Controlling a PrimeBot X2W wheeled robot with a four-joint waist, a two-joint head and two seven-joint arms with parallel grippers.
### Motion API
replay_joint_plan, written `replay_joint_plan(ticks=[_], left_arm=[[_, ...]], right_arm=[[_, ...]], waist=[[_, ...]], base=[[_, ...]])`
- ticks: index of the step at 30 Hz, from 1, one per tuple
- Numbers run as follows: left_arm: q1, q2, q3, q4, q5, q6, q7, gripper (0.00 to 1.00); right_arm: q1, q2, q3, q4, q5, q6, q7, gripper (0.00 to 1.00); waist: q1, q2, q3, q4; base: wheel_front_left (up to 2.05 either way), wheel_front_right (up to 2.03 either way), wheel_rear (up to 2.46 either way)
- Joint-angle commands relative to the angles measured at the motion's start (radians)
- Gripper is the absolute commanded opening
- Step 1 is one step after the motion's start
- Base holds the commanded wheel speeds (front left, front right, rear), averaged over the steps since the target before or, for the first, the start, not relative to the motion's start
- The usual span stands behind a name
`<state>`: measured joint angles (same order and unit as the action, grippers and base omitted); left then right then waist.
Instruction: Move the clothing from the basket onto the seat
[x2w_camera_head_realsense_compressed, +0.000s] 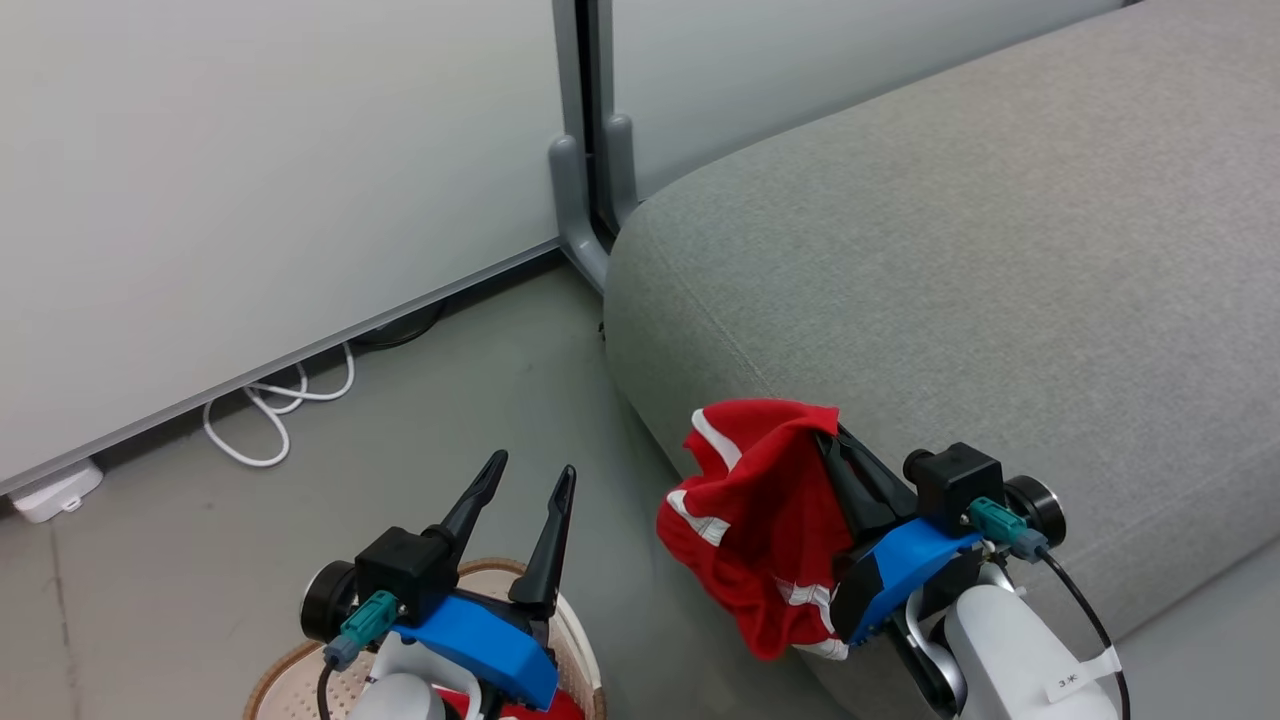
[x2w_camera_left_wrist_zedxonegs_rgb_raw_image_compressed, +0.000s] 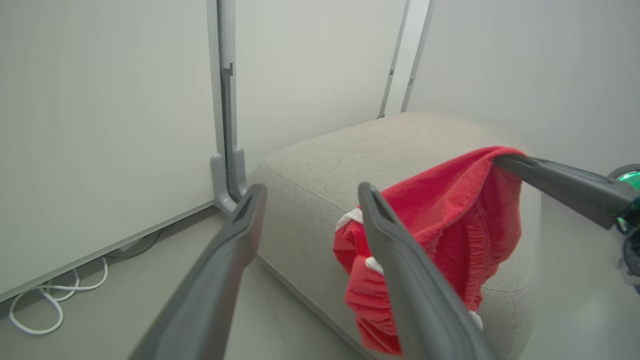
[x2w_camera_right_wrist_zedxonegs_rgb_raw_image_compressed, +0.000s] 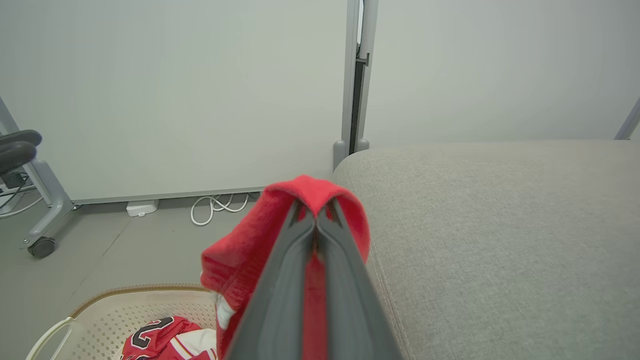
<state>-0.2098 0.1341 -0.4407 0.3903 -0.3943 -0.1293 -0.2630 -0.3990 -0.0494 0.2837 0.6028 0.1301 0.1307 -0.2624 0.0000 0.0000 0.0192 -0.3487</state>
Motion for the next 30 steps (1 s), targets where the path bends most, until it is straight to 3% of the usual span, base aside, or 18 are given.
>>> replay_joint_plan(ticks=[1,12,22,30], left_arm=[[0.008,0.005,0.002,-0.003,0.006,-0.002,-0.003,1.00],[0.014,-0.002,0.000,0.000,0.011,-0.002,-0.003,1.00],[0.010,0.003,0.001,-0.001,0.013,-0.002,-0.003,1.00],[-0.020,0.014,0.015,-0.017,0.028,-0.002,-0.003,1.00]], right_arm=[[0.006,-0.002,0.004,-0.003,0.006,0.000,-0.004,0.00],[0.017,-0.002,0.003,-0.005,0.011,0.000,-0.004,0.00],[0.009,-0.002,0.000,-0.012,0.017,0.000,-0.004,0.00],[-0.095,-0.002,-0.036,-0.036,0.031,0.000,0.004,0.00]], waist=[[0.0000,0.0000,0.000,-0.036],[0.0000,0.0000,-0.003,-0.096],[0.0000,0.0000,0.011,-0.099],[0.0000,0.0000,0.071,-0.090]], base=[[0.00,0.00,0.00],[0.00,0.00,0.00],[0.00,0.00,0.00],[0.00,0.00,0.00]])
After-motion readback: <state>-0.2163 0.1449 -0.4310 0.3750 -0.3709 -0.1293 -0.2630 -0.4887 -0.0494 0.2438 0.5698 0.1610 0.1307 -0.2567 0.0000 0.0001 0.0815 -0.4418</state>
